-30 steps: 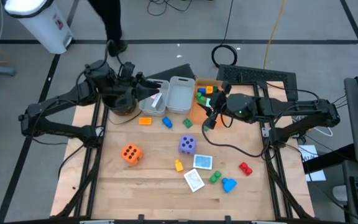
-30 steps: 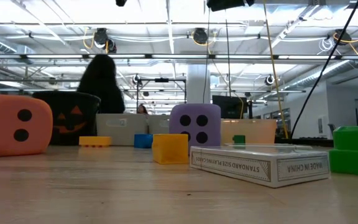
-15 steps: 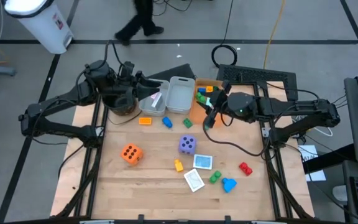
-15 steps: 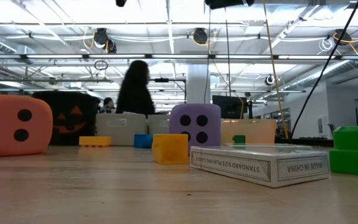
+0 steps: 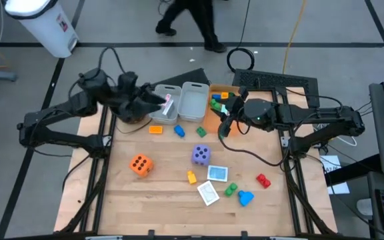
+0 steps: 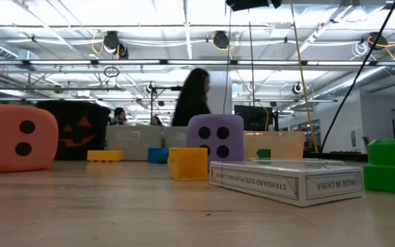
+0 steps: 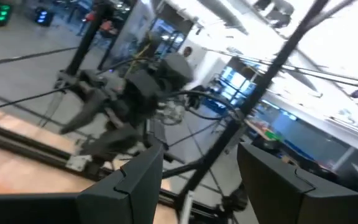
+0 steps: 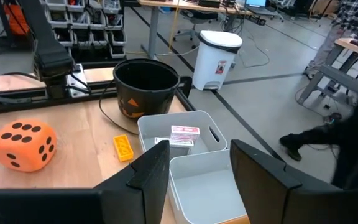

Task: Pick & Place Toys
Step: Put the orange dice into the right gray bin

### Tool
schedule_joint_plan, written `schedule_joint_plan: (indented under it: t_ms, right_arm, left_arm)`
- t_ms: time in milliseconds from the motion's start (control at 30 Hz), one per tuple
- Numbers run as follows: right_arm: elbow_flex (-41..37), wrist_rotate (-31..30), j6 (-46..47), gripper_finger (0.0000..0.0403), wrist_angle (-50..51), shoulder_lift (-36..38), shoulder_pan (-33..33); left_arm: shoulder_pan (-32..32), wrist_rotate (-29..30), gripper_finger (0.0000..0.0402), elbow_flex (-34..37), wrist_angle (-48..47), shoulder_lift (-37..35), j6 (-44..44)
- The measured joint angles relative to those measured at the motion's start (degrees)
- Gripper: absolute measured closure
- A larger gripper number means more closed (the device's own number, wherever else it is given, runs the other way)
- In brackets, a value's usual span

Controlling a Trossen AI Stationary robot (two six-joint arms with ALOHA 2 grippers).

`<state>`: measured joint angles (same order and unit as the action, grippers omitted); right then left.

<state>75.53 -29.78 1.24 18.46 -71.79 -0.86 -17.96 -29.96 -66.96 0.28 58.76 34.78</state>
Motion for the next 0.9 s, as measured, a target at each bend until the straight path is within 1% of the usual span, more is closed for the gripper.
schedule_joint_plan:
  t_ms: [67,133,233,333,433,533,700,833,900]
  right_arm:
    - [0.0,0.0,1.6,0.0243,0.2,0.0,0.0]
    - [0.0,0.0,3.3,0.0243,0.5,0.0,0.0]
    - [0.0,0.0,4.3,0.0243,0.7,0.0,0.0]
    - [0.0,0.0,4.3,0.0243,0.6,0.0,0.0]
    - [0.0,0.0,4.3,0.0243,0.1,0.0,0.0]
    - [0.0,0.0,6.0,0.0243,-0.2,0.0,0.0]
    - [0.0,0.0,9.7,0.0243,0.0,0.0,0.0]
    - [0.0,0.0,11.4,0.0243,0.8,0.0,0.0]
    - [0.0,0.2,12.0,0.0243,0.9,0.0,0.0]
  left_arm:
    - [1.9,1.8,0.0186,0.0,-3.4,-2.0,-0.2]
    - [4.7,5.3,0.0186,0.0,-9.1,-4.3,-1.2]
    - [9.5,13.4,0.0186,0.0,-20.2,-8.1,-2.4]
    - [14.7,22.9,0.0186,0.0,-29.7,-11.1,-1.2]
    - [19.8,28.6,0.0186,0.0,-36.7,-12.3,0.7]
    - [23.7,31.4,0.0186,0.0,-44.6,-12.4,4.4]
    - [28.2,32.8,0.0186,0.0,-59.3,-11.0,13.1]
    - [30.3,36.6,0.0186,0.0,-71.5,-9.8,20.1]
    - [30.6,36.7,0.0186,0.0,-76.1,-9.2,23.7]
